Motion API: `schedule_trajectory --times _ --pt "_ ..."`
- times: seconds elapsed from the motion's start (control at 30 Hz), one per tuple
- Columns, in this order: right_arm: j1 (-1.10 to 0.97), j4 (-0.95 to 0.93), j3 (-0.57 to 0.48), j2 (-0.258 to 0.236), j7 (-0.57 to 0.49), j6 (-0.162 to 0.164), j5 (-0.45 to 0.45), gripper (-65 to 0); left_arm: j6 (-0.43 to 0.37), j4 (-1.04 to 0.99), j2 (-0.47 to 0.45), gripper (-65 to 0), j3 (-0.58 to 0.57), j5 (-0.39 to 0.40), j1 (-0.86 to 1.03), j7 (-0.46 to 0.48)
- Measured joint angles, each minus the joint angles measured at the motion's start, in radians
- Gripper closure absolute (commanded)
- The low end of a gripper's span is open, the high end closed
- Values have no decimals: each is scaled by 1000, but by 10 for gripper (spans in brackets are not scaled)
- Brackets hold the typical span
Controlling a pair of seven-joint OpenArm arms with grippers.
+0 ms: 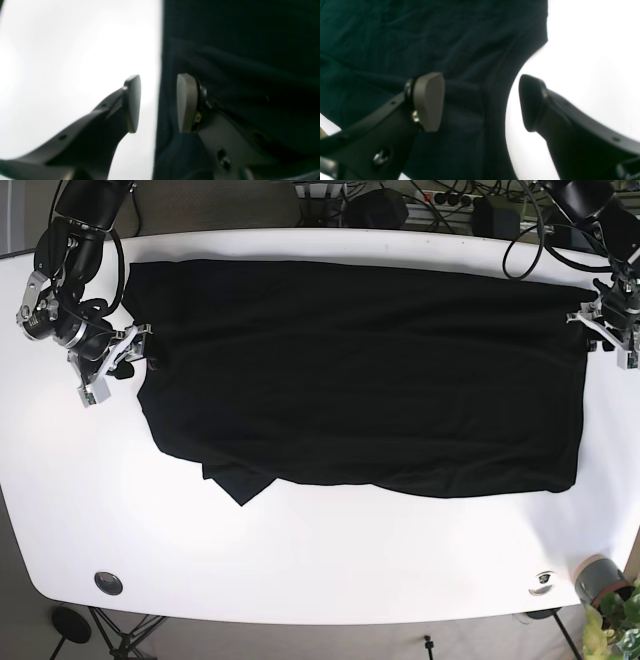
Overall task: Fold the T-shirt properly
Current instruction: 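Release the right gripper and move it to the shirt's hem corner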
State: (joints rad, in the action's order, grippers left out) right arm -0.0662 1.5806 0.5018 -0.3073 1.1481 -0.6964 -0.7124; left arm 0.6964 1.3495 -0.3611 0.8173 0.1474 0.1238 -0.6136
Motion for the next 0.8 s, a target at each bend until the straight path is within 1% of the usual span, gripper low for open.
schedule_trajectory --times 0.17,0.23,0.3,0.33,0.5,0.73,0.8 --pt "81 -27 -5 0 1 0 3 -438 1 63 0 -225 -7 11 -29 12" --pt "125 -53 -18 -2 -3 0 32 -438 2 81 0 -225 -8 10 -34 12" --pt "180 -91 -44 -3 0 -1 96 -438 2 95 0 -225 -8 8 -35 8" --pt "201 -106 -53 -1 -6 1 114 -438 2 98 1 -225 -8 8 -35 9" --pt "320 -224 -128 0 -87 0 210 -438 1 107 32 -225 -9 -5 -56 1" --pt "478 -409 -227 2 -190 3 295 -438 4 115 33 -225 -11 2 -65 8" --pt "515 -460 -249 -2 -227 4 301 -438 3 115 33 -225 -11 -3 -63 8"
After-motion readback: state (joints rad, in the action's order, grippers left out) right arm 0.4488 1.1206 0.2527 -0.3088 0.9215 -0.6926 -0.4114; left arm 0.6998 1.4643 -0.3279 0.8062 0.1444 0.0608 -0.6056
